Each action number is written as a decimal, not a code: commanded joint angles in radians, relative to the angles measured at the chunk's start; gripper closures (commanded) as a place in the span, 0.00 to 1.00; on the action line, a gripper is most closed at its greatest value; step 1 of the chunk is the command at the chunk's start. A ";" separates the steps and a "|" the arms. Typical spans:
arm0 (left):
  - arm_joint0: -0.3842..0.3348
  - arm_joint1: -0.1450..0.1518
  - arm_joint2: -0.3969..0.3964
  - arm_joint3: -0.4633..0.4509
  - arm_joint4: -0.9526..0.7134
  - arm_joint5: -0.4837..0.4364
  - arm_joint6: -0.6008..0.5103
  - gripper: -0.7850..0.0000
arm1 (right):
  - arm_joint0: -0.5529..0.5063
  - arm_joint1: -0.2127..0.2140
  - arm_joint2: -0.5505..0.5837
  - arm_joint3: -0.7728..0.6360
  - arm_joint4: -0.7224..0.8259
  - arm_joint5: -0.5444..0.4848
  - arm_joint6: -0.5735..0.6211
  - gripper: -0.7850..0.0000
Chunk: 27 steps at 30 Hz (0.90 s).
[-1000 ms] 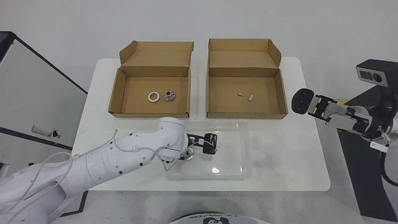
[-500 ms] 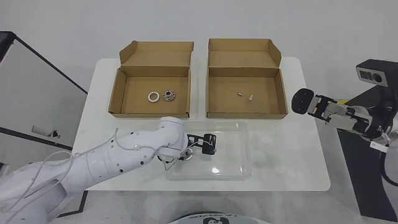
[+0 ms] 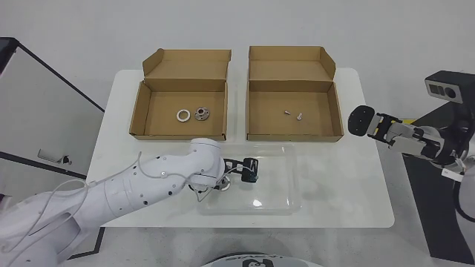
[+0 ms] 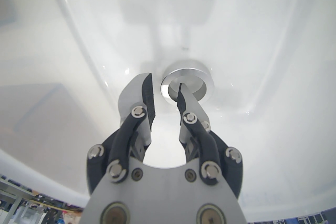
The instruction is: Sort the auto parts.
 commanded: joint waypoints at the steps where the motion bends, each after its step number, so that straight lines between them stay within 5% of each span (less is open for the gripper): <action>1: 0.005 -0.002 0.000 0.001 0.001 0.001 0.000 0.66 | 0.000 0.000 0.000 0.000 0.000 0.000 0.000 0.00; 10: 0.021 -0.011 -0.004 0.024 0.014 -0.008 0.006 0.69 | 0.000 0.000 0.000 0.000 0.000 0.000 0.000 0.00; 18: 0.033 -0.014 -0.017 0.031 0.032 -0.004 0.014 1.00 | 0.000 0.000 0.000 0.000 0.000 0.000 0.000 0.00; 27: 0.032 -0.009 -0.063 -0.012 0.027 0.010 0.004 1.00 | 0.000 0.000 0.000 0.000 0.000 0.000 0.000 0.00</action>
